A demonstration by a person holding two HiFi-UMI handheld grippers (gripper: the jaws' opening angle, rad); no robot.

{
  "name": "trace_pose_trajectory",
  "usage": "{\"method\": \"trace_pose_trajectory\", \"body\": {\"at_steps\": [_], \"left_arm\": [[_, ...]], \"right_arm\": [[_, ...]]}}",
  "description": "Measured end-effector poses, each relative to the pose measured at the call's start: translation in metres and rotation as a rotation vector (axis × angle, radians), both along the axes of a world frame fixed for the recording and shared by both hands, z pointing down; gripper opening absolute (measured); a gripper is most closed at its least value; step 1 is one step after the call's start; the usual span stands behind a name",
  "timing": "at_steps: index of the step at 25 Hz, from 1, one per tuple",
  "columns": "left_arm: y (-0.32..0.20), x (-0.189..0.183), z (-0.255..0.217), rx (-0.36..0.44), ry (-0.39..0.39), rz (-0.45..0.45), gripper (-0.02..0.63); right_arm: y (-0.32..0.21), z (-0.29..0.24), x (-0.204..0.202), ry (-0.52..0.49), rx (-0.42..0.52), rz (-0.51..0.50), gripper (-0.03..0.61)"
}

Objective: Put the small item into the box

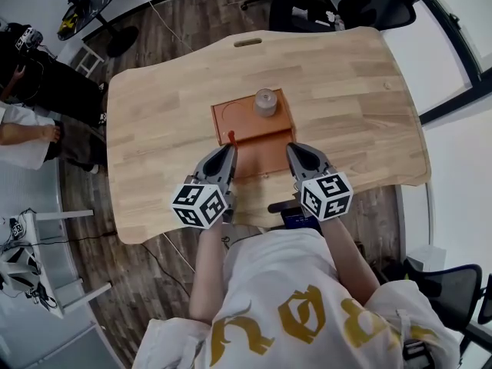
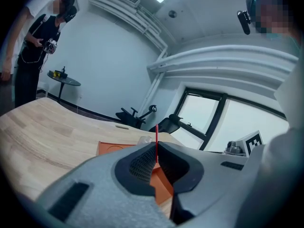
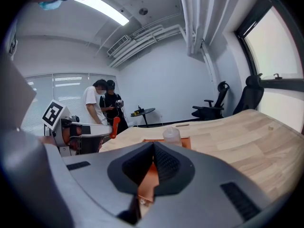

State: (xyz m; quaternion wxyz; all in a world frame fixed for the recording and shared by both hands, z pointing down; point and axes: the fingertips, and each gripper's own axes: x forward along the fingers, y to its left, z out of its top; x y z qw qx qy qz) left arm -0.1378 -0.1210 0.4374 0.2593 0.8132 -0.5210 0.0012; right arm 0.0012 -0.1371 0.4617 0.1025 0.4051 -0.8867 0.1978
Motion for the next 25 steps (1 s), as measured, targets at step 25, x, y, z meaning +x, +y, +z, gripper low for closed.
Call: {"method": "trace_pose_trajectory", "body": {"at_steps": [25], "left_arm": [[-0.036, -0.004, 0.068, -0.166, 0.037, 0.024, 0.018]], "right_arm": [[-0.044, 0.05, -0.001, 0.051, -0.12, -0.036, 0.011]]}}
